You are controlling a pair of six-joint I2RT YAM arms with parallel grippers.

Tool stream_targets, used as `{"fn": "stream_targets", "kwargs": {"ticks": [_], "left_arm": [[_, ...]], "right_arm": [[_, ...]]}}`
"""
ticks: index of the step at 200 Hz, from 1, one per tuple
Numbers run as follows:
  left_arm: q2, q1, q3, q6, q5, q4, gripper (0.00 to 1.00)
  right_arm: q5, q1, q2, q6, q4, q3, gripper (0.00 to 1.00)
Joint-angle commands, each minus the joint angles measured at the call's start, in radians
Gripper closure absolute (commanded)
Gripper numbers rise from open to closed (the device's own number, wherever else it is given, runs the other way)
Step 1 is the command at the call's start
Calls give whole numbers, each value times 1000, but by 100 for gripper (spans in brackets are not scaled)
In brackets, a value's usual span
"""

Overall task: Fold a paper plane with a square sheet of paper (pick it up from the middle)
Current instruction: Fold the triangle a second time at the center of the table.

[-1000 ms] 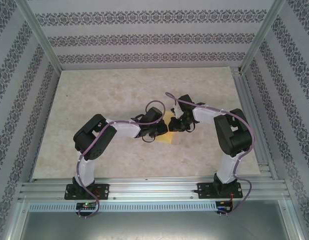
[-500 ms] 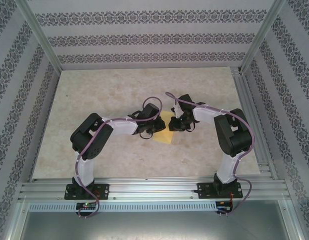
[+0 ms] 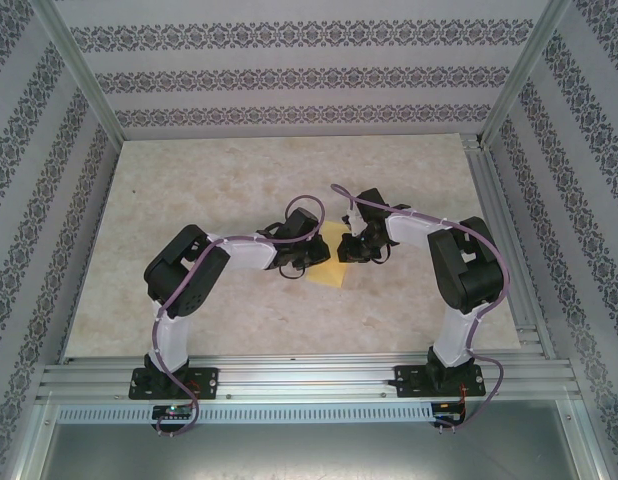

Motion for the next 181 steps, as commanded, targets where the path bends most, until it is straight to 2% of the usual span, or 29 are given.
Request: {"fn": "stream_targets", "kwargs": {"ticks": [1, 56, 181], "left_arm": [[0, 7, 30, 31, 12, -49, 83], [-53, 27, 86, 73, 11, -91, 80], [56, 30, 18, 59, 12, -43, 82]], "right_arm": [[24, 10, 20, -12, -4, 13, 84], [27, 10, 17, -10, 5, 4, 84], [35, 10, 6, -5, 3, 5, 83]]}}
